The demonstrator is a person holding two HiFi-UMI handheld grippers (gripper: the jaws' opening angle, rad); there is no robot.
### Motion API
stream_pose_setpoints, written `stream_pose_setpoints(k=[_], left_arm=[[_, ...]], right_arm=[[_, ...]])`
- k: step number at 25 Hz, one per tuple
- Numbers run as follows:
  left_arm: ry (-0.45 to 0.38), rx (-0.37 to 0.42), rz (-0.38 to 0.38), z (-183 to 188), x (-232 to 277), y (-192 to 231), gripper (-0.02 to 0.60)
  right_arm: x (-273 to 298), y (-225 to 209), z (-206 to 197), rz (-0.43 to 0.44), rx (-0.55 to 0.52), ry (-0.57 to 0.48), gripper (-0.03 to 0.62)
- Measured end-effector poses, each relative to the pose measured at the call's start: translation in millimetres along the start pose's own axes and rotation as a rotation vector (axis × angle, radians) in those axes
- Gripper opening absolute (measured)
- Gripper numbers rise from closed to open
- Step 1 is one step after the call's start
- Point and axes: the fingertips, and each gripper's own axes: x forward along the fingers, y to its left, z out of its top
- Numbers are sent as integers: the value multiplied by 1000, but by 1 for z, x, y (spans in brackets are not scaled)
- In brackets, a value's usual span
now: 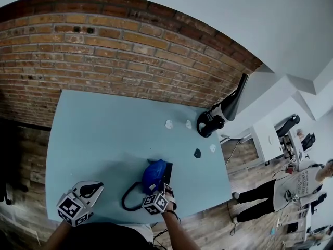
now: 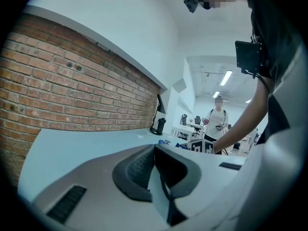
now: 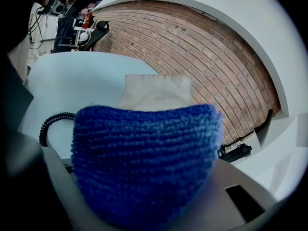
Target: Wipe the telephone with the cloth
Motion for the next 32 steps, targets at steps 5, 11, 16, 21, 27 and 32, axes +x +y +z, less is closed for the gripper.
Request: stream_pose_setpoints(k=[5, 11, 16, 21, 27, 32], left_arm=[[2, 5, -6, 1, 1, -3, 20], [7, 7, -13, -3, 1, -6, 20], [8, 8, -16, -6, 1, -7, 20], [10, 7, -13, -6, -1, -7, 20], [9, 6, -13, -6, -1, -7, 20], [9, -8, -7, -5, -2, -6, 20]], right_arm=[[-1, 17, -11, 10, 6, -2, 43], [-7, 30, -16, 13, 17, 1, 43], [-11, 40, -21, 13, 25, 3, 44], [-22, 54, -28, 13, 125, 12, 43], [-26, 69, -41, 33, 207, 24, 44], [-39, 71, -35, 325, 722, -62, 69]])
